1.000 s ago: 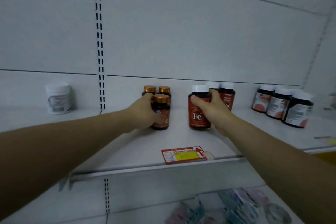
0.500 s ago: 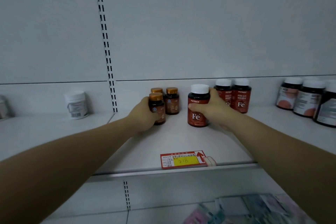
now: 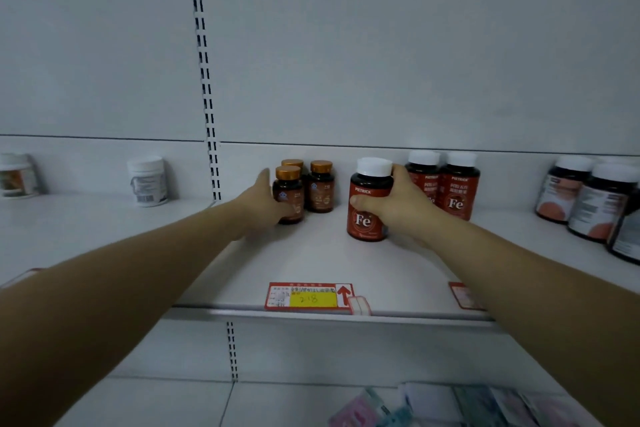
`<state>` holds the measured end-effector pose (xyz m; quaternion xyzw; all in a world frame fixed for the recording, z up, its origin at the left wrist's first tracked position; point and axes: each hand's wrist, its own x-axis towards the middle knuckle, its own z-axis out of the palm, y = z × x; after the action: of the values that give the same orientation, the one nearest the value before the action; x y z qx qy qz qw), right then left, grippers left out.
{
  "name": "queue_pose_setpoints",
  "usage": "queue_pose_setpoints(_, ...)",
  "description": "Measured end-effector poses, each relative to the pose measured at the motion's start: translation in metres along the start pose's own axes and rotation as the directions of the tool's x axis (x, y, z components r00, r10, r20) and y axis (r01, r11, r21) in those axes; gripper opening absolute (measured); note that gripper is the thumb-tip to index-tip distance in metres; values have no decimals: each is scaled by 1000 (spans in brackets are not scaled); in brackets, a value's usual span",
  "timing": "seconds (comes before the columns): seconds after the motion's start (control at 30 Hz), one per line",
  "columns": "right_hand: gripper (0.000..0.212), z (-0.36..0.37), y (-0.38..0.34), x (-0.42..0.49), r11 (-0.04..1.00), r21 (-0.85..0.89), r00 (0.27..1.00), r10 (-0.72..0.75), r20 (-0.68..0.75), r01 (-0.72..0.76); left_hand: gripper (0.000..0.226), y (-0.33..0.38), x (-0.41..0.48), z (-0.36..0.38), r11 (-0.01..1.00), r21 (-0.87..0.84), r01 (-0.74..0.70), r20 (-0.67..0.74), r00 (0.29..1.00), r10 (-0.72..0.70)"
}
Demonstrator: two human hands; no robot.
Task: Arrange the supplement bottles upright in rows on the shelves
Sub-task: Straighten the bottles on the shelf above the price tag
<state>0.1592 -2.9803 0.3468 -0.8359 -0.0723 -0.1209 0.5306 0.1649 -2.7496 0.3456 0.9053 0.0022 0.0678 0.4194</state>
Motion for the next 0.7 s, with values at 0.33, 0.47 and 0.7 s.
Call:
queue_pose_setpoints(0.33,76,-49,14,-13,991,-136,994,8,-105,-22,77,66,-66,64,894,396,-209,346,936,66)
queue_pose_setpoints(0.47,76,-73,25,-14,988,-153,991,-2,-134,-18,88,78,-69,98,761,590,-270,406,914,9)
queue_pose_setpoints(0.7,74,-88,39,-2,982,-188,994,-40,-103,20,89,73,-71,104,664,691,-286,401,916,-23)
